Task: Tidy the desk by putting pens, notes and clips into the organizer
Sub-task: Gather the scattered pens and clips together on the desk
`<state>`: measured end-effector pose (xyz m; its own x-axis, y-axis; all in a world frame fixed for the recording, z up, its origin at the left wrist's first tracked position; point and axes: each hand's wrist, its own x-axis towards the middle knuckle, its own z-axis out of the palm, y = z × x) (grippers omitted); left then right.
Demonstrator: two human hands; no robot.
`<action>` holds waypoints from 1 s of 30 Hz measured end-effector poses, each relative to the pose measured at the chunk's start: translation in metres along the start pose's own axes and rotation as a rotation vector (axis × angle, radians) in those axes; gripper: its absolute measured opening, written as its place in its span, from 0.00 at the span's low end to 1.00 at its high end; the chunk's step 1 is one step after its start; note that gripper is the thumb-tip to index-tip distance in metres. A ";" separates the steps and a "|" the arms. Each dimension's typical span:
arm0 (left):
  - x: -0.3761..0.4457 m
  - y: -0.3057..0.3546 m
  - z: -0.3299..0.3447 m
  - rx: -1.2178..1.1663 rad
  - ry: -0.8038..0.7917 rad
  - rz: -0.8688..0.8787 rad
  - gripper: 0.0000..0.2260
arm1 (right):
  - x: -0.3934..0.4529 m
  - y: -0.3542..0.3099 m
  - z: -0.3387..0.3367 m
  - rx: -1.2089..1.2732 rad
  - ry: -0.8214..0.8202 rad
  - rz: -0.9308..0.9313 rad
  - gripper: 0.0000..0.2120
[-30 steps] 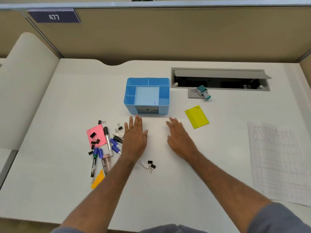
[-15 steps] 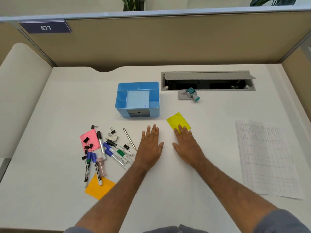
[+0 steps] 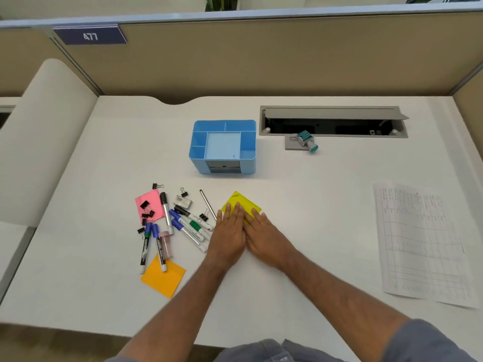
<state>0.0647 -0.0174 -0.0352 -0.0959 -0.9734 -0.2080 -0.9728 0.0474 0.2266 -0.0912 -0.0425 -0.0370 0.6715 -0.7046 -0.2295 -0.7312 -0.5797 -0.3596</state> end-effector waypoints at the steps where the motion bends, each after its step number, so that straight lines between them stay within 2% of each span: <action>1: -0.002 -0.004 0.000 0.012 0.002 -0.016 0.26 | 0.001 -0.002 0.000 0.018 0.000 -0.021 0.29; 5: -0.009 -0.025 -0.006 0.127 -0.027 -0.024 0.26 | -0.001 -0.007 0.002 0.068 -0.008 -0.078 0.29; 14: -0.004 -0.067 -0.025 0.173 -0.055 -0.092 0.24 | -0.021 -0.019 0.016 0.120 0.016 -0.163 0.26; 21: -0.020 -0.066 -0.022 -0.037 0.080 -0.090 0.25 | -0.022 -0.037 0.018 0.120 0.097 -0.088 0.26; 27: -0.052 -0.057 -0.002 -0.105 0.075 -0.060 0.25 | -0.003 -0.046 0.022 0.254 0.035 -0.038 0.14; 30: -0.057 -0.063 0.001 -0.136 0.073 -0.042 0.24 | 0.008 -0.052 0.020 0.325 0.018 -0.028 0.14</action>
<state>0.1308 0.0357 -0.0387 -0.0353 -0.9878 -0.1514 -0.9375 -0.0198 0.3474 -0.0450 -0.0094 -0.0385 0.6867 -0.6988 -0.2004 -0.6334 -0.4401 -0.6365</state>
